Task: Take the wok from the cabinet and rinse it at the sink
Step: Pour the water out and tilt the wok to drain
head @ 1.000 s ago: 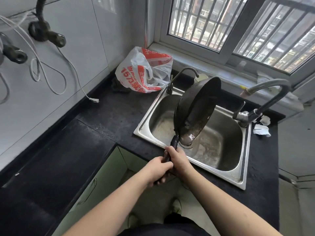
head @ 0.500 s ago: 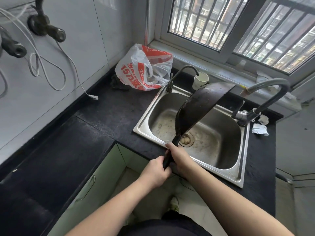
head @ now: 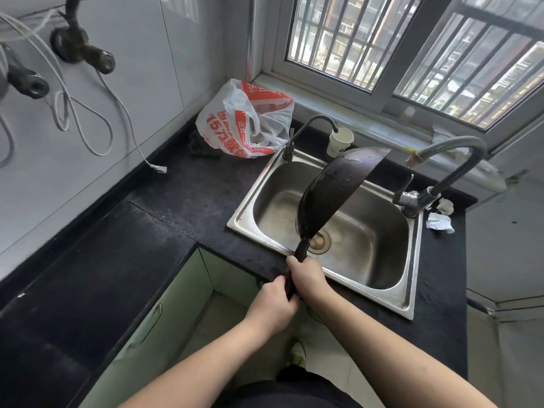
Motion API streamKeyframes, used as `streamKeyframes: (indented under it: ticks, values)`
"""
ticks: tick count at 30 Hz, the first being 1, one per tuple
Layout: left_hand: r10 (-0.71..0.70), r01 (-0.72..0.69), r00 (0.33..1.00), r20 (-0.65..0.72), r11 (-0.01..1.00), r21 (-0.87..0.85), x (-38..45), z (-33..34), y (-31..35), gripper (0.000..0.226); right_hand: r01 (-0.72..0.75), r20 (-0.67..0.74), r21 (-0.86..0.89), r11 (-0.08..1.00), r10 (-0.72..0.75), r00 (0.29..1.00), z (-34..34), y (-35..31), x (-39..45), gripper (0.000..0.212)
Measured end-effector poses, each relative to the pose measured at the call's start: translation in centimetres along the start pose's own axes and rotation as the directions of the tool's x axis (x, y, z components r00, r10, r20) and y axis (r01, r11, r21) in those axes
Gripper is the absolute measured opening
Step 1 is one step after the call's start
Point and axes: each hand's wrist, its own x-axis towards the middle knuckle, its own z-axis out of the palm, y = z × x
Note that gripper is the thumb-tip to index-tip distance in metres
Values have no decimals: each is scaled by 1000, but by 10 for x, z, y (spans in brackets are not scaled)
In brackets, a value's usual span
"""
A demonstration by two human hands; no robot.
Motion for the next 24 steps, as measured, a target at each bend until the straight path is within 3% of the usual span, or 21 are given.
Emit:
streamKeyframes:
  ticks: [13, 24]
  values:
    - [103, -106, 994, -49, 992, -74, -9, -13, 7, 22, 99, -43, 37, 994, -97, 994, -11, -20, -28, 23]
    - [225, -235, 969, -103, 968, -94, -19, -18, 16, 35, 221, -108, 16, 975, -218, 970, -22, -24, -39, 24]
